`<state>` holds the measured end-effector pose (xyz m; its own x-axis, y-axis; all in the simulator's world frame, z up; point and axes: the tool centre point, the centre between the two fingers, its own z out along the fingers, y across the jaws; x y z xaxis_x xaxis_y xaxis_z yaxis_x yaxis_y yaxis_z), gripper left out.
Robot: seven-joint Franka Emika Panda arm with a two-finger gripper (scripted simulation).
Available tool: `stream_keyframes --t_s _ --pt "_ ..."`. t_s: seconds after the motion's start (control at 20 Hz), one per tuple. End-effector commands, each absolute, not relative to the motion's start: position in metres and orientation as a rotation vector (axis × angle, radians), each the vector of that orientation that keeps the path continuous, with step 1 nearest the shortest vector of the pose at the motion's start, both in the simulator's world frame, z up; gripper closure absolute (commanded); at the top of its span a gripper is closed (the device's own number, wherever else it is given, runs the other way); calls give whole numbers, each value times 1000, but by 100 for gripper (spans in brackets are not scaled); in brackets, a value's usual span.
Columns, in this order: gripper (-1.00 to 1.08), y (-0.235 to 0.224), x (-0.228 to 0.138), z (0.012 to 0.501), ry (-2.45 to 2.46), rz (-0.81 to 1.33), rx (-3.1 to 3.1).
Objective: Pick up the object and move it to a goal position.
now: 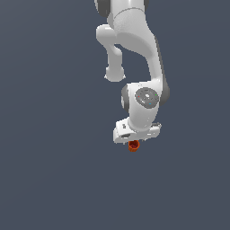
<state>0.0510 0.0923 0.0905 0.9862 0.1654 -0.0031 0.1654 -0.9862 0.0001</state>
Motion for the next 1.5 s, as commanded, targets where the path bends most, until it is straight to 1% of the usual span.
stream_keyframes --t_s 0.0,0.25,0.7,1.0,1.05,1.45 --pt "-92 95 53 88 265 0 3130" --pt "-92 94 52 85 265 -3 3130" --pt "-92 95 52 45 266 -1 3130" --pt "-92 95 53 38 266 0 3130" --pt "108 95 53 38 266 0 3130" --pt "108 95 53 38 266 0 3130"
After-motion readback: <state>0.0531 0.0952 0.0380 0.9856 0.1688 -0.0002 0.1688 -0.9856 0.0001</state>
